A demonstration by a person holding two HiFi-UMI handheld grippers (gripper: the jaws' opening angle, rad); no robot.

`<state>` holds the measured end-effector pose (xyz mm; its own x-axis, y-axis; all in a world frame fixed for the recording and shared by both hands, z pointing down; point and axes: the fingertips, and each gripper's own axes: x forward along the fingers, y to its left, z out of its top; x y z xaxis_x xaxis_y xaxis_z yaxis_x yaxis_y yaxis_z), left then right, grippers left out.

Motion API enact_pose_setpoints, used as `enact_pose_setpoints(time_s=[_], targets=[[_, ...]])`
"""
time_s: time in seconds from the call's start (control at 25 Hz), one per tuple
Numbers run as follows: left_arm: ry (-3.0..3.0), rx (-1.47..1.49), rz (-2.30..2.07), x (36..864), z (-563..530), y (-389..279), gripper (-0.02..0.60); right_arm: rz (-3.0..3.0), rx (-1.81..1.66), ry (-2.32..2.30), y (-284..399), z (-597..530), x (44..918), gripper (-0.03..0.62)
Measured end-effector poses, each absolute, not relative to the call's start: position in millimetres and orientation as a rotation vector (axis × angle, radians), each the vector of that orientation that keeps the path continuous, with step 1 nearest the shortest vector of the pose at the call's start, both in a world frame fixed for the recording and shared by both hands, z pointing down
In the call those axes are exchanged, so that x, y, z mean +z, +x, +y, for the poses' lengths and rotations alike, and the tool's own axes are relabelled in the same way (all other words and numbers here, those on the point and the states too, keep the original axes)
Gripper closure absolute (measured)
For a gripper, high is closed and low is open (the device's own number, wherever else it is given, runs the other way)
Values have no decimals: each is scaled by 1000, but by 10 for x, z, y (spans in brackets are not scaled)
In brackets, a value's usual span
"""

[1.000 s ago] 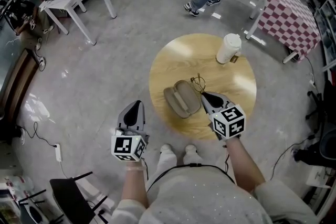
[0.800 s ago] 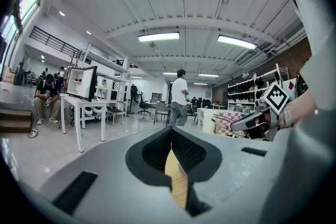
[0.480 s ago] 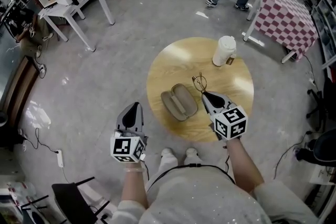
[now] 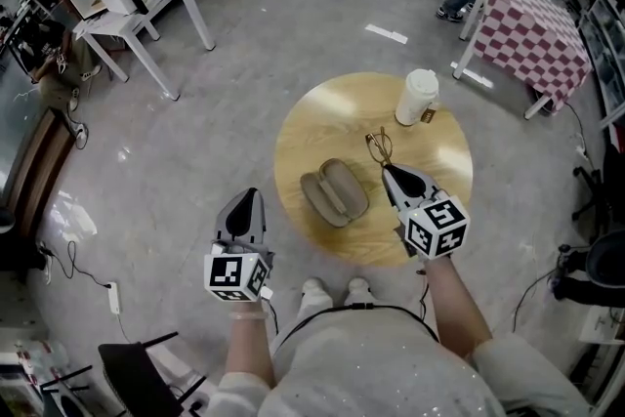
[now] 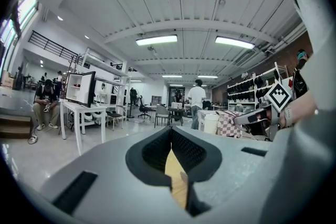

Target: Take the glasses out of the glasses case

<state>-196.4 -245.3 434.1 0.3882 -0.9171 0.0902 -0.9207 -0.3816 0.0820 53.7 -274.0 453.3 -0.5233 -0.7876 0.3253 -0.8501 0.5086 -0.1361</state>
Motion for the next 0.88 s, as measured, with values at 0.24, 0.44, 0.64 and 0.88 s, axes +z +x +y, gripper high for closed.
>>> enact_pose_setpoints(time_s=[0.24,0.44,0.64,0.88], targets=[[2512,34,-1702,4264,-2499,-2048,577,-2584,406,1424,555,-2807,4402,577],[2511,22,-1731,4203,-2547,-2105,577,-2600,380,1433,567,-2870,4333,577],[2504,10,-1757,4147,-2566,-2139,577,-2612,357,1454,601,-2914,4270,577],[2510,-14,-1787,4041,-2613,-2185,577,-2638,324,1462,597,-2985,4171,577]])
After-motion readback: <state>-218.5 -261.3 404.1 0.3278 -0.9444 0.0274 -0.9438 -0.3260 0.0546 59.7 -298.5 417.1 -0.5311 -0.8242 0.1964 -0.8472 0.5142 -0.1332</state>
